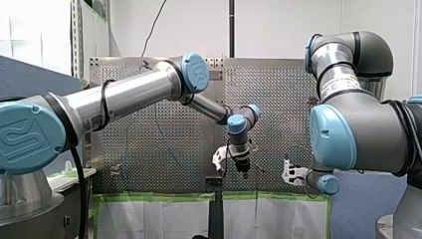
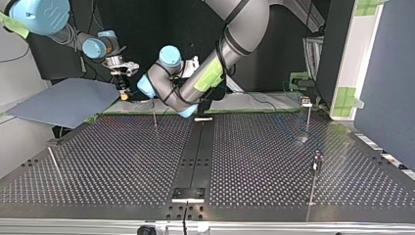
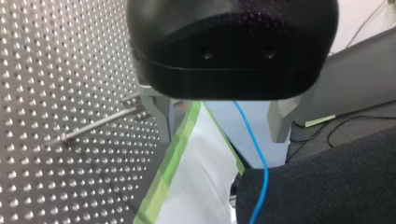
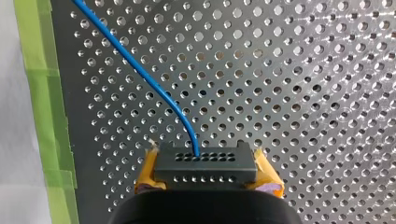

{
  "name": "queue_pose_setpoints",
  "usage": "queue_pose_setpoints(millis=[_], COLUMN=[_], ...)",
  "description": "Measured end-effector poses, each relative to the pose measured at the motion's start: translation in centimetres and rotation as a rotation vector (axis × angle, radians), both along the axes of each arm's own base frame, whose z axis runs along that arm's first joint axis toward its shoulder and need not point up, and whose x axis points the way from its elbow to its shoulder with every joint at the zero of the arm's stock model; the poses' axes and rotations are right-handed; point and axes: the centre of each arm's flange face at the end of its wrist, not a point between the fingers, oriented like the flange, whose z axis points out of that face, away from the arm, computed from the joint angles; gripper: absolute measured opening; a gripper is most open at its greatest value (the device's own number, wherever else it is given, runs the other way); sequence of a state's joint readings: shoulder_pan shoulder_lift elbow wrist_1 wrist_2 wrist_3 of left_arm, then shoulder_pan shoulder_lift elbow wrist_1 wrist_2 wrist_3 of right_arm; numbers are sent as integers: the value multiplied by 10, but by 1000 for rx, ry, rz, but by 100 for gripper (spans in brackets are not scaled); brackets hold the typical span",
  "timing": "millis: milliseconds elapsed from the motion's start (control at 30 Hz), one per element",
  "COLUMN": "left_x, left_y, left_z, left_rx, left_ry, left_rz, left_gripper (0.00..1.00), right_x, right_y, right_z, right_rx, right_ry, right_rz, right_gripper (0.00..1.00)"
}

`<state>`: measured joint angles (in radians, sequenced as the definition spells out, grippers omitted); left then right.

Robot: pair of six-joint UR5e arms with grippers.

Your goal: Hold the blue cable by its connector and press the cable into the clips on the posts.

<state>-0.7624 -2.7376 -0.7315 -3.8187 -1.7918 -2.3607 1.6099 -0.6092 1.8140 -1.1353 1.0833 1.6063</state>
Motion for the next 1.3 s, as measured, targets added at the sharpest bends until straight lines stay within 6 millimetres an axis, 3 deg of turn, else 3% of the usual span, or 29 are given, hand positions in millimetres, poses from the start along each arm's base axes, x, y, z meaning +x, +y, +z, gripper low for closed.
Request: queue_pose_setpoints(millis=[933,1300], left_x=[9,29], left_y=[-1,6], left_z=[-67,-86], left_rx=[-10,-38], left_ry=[0,-31], left_rz=[-9,17], left_gripper=[100,100], right_x=[3,7], right_y=[-1,0], right_z=[1,1], right_rx=[-4,-6], right_ry=[3,6], right_rz=[-4,3], right_gripper=[0,0])
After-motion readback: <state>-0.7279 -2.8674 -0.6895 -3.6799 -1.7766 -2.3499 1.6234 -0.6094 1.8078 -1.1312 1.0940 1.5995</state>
